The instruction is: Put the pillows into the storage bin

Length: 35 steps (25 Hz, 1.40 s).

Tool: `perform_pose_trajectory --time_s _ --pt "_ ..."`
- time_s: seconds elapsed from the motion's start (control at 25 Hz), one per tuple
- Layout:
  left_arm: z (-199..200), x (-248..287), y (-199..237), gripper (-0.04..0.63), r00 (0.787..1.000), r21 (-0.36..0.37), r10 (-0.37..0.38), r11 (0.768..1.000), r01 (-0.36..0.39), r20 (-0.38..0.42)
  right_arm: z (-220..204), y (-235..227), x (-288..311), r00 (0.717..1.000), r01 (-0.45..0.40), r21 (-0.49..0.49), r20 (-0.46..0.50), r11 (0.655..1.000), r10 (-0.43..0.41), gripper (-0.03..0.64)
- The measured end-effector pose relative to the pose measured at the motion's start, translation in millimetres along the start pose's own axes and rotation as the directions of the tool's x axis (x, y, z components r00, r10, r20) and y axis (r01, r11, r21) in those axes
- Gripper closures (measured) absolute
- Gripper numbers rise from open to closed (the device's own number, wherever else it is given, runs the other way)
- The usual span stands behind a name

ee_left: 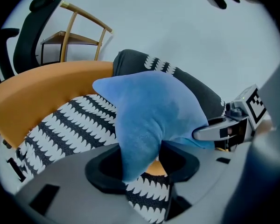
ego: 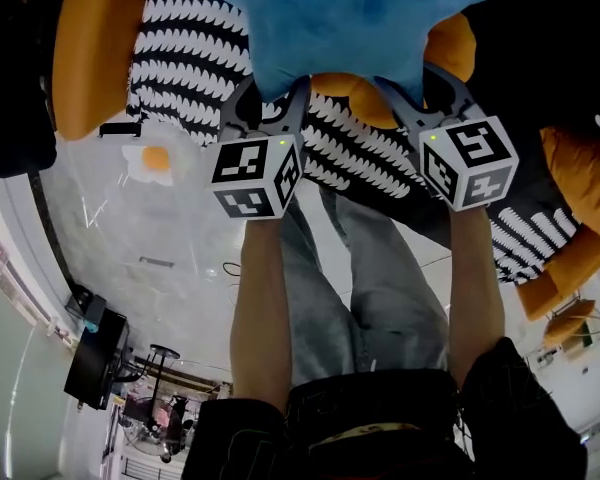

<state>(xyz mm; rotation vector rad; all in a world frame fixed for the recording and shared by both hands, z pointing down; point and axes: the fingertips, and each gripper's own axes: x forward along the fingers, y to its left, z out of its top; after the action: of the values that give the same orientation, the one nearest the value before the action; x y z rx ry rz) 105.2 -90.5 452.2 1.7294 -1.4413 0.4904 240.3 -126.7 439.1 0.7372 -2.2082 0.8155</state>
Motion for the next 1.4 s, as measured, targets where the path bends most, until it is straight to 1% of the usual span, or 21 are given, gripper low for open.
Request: perform_pose_trajectory --time_s 0.16,0.32,0.52,0.68,0.84,1.04,1.24,1.4 --pt "8.7 -10.5 -7.0 0.390 1.000 0.014 -0.016 1.000 0.015 0.025 11.4 1.8 -11.4 0.999 0.036 -0.023 0.025 0.999 -0.036 0.446" --pt "13.0 -17.9 3.7 0.394 0.999 0.026 -0.013 1.000 0.012 0.045 22.2 11.1 -6.0 0.997 0.065 -0.047 0.042 0.997 -0.064 0.453" --pt "17.4 -35.5 5.3 0.396 0.998 0.030 -0.009 1.000 0.007 0.063 31.3 24.9 -14.2 0.996 0.069 -0.068 0.064 0.995 -0.065 0.460" --pt "15.7 -60.9 7.2 0.396 0.997 0.016 0.018 1.000 -0.019 0.076 35.7 44.9 -22.9 0.997 0.046 -0.089 0.070 0.995 -0.039 0.460" --pt "7.5 -84.8 18.7 0.396 0.994 -0.013 0.052 0.999 -0.051 0.093 37.8 69.5 -21.4 0.998 0.015 -0.125 0.066 0.992 -0.007 0.460" --pt "-7.6 -108.5 47.3 0.396 0.988 -0.070 0.110 0.992 -0.102 0.111 39.3 103.1 -1.8 0.998 -0.039 -0.181 0.037 0.983 0.047 0.460" --pt "-34.1 -133.5 66.6 0.396 0.978 -0.126 0.166 0.981 -0.150 0.128 27.4 135.8 10.4 0.995 -0.093 -0.231 0.010 0.969 0.098 0.460" --pt "-55.4 -153.4 83.2 0.396 0.969 -0.180 0.207 0.967 -0.182 0.134 19.2 163.5 21.1 0.991 -0.133 -0.271 -0.021 0.953 0.132 0.460"
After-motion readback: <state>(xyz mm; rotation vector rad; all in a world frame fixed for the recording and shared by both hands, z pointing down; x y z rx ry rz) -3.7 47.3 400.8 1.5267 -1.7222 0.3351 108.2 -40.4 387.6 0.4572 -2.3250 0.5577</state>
